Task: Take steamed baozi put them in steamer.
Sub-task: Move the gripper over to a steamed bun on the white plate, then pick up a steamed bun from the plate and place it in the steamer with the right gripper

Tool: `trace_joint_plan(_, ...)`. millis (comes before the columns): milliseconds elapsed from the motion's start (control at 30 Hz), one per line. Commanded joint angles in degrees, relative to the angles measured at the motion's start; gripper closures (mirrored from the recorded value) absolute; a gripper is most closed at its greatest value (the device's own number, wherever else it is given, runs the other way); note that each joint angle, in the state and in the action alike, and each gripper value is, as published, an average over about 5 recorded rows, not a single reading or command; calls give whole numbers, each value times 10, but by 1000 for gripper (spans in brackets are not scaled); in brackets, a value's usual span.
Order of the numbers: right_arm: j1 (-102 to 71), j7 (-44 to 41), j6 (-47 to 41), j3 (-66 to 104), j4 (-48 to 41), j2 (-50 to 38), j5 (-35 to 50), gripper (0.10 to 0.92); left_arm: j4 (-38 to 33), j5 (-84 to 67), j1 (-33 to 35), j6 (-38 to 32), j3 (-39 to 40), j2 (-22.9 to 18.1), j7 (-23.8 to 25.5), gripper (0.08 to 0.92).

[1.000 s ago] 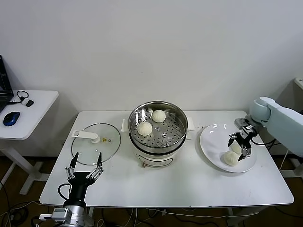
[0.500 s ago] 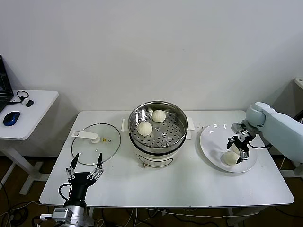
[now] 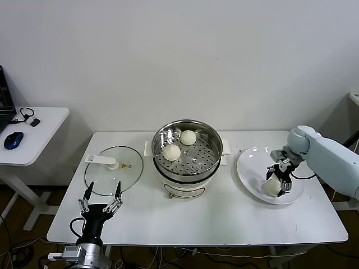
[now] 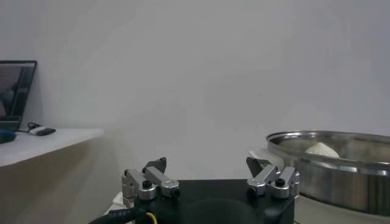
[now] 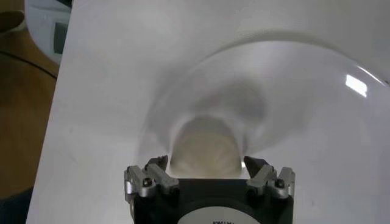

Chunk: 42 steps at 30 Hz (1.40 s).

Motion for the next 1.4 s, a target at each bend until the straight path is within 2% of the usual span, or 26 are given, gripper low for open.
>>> trace_joint_plan(33,-6,-1,0,10,-3,3,-11,203,1,0,0,0,1,-1,0,177)
trace_joint_plan(233,-11,0,1,19,-4,3,-20,208,1,0,1,0,1,-1,0,177)
trace_joint_plan(467,-11,-1,1,22,-4,3,-19,348,1,0,2,0,1,-2,-1,177)
trace_joint_plan(667,-8,-2,2,21,0,-1,-12,399,2,-1,3,-1,0,-3,-1,177)
trace_joint_plan(933,57,-14,21,-36,53,-23,29,406,4,-1,1,-1,0,-2,-1,177)
trace_joint_plan(1233,260,-30,59,-178,144,-25,116,404,5,1,-1,0,1,-2,-1,177)
trace_joint_plan(1400,360,-34,103,-235,199,-3,126,400,5,3,-3,1,4,-3,-1,177)
